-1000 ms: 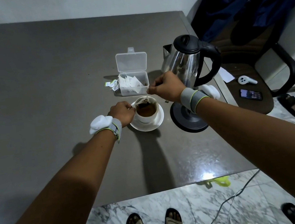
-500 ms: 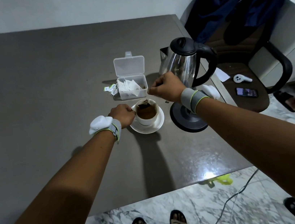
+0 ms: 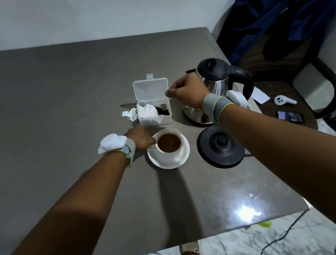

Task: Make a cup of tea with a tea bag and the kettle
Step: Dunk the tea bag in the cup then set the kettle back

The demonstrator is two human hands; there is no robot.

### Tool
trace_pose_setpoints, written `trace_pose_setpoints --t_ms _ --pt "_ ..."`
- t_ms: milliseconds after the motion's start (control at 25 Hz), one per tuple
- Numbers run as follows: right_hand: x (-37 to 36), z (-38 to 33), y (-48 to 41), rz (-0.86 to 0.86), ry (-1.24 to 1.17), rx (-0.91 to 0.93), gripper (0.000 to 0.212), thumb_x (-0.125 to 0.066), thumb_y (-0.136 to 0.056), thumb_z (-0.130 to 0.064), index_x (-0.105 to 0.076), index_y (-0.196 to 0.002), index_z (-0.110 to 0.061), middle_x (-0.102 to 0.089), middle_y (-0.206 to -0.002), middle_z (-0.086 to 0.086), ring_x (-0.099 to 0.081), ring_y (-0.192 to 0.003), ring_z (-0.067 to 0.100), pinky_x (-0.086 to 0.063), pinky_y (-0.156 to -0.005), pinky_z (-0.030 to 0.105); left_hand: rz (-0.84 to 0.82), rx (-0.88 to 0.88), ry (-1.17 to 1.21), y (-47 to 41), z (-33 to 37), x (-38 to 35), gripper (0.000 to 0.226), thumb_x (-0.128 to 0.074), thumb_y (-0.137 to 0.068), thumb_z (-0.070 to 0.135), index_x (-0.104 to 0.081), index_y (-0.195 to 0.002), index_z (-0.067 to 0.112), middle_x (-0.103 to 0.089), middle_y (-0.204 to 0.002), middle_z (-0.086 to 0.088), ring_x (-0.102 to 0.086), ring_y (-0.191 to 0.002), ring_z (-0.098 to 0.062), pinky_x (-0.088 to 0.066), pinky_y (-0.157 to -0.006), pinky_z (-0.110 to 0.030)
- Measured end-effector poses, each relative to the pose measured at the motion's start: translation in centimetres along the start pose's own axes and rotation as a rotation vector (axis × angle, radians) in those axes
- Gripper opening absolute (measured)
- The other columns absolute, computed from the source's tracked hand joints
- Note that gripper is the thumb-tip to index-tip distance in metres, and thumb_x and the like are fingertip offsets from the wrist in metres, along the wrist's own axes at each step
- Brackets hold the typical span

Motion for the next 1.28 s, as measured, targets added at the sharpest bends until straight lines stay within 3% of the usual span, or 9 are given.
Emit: trace_pose_setpoints --t_ms 120,240,360,440,520,600,760,1000,1280 --pt "-0.5 0.3 -1.9 0.029 0.008 -0.020 0.021 -0.076 -0.076 -0.030 -0.070 -0.058 -0.021 -0.064 -0.057 -0.006 -0.058 -0.055 0.012 -0.050 -0.057 0.026 -0.037 0.020 -0.003 -0.8 -0.1 0.3 0.031 -0.067 -0.088 0.038 -0.070 -0.085 0.008 -0.066 -0.097 -0.011 -0.060 -0.091 -0.031 -0.044 -0.078 -0.030" --pt "-1.2 1.2 -3.6 0.076 0.040 -0.043 0.021 -0.074 -0.074 -0.031 -0.070 -0.055 -0.023 -0.065 -0.056 -0.009 -0.066 -0.067 0.016 -0.061 -0.070 0.035 -0.094 0.040 0.050 -1.9 -0.6 0.1 0.031 -0.069 -0.086 0.037 -0.065 -0.065 0.014 -0.071 -0.090 -0.012 -0.066 -0.094 -0.030 -0.048 -0.085 -0.031" --pt "-2.2 2.5 -4.3 0.103 0.031 -0.085 0.017 -0.072 -0.076 -0.033 -0.074 -0.065 -0.020 -0.075 -0.075 0.004 -0.071 -0.085 0.030 -0.062 -0.077 0.045 -0.145 0.033 0.154 -2.8 -1.1 0.0 0.028 -0.073 -0.083 0.035 -0.074 -0.078 0.007 -0.076 -0.098 -0.014 -0.071 -0.097 -0.029 -0.054 -0.096 -0.038" --pt "-2.7 3.5 -4.5 0.118 0.045 -0.114 0.018 -0.070 -0.077 -0.035 -0.075 -0.071 -0.020 -0.077 -0.083 0.005 -0.072 -0.087 0.031 -0.061 -0.079 0.043 -0.146 0.028 0.209 -3.2 -1.4 -0.2 0.024 -0.076 -0.081 0.032 -0.073 -0.083 0.009 -0.077 -0.089 -0.008 -0.074 -0.083 -0.022 -0.058 -0.085 -0.034" --pt "-3.2 4.4 -5.0 0.125 0.084 -0.147 0.020 -0.067 -0.078 -0.037 -0.078 -0.079 -0.019 -0.077 -0.086 0.003 -0.072 -0.088 0.027 -0.060 -0.081 0.036 -0.157 0.036 0.290 -4.0 -1.6 -0.7 0.017 -0.078 -0.078 0.024 -0.067 -0.073 0.013 -0.073 -0.064 0.001 -0.070 -0.055 -0.011 -0.056 -0.059 -0.024" --pt "-3.6 4.6 -5.0 0.124 0.126 -0.150 0.021 -0.065 -0.079 -0.034 -0.078 -0.083 -0.019 -0.077 -0.088 0.003 -0.071 -0.089 0.026 -0.058 -0.080 0.031 -0.173 0.035 0.314 -4.2 -1.6 -1.1 0.018 -0.078 -0.077 0.019 -0.066 -0.066 0.011 -0.069 -0.049 0.005 -0.064 -0.041 -0.007 -0.051 -0.047 -0.019" --pt "-4.2 5.3 -4.7 0.106 0.215 -0.151 0.020 -0.061 -0.084 -0.027 -0.078 -0.092 -0.018 -0.075 -0.104 0.010 -0.067 -0.101 0.034 -0.054 -0.087 0.031 -0.192 0.041 0.331 -4.4 -1.7 -1.6 0.022 -0.077 -0.076 0.024 -0.067 -0.065 0.007 -0.068 -0.062 -0.007 -0.063 -0.052 -0.023 -0.059 -0.070 -0.035" --pt "-4.9 6.4 -4.4 0.094 0.415 -0.133 0.023 -0.048 -0.092 -0.011 -0.070 -0.099 -0.006 -0.066 -0.114 0.025 -0.060 -0.107 0.047 -0.050 -0.083 0.039 -0.191 0.051 0.384 -5.2 -2.4 -2.2 0.023 -0.077 -0.075 0.028 -0.071 -0.064 0.010 -0.068 -0.052 0.001 -0.063 -0.051 -0.018 -0.054 -0.065 -0.029" --pt "-6.2 8.3 -4.6 0.033 0.512 -0.170 0.026 -0.046 -0.098 -0.011 -0.059 -0.115 0.003 -0.059 -0.123 0.029 -0.056 -0.115 0.051 -0.050 -0.087 0.043 -0.204 0.059 0.506 -5.3 -2.6 -2.7 0.023 -0.076 -0.072 0.031 -0.071 -0.070 0.009 -0.068 -0.050 0.001 -0.062 -0.053 -0.019 -0.053 -0.068 -0.032"
Point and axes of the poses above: each hand's wrist, its own y-axis away from the middle knuckle, its own x-axis out of the back of the hand, z = x × y, the point moved 10 cm from there along -y, towards the middle knuckle
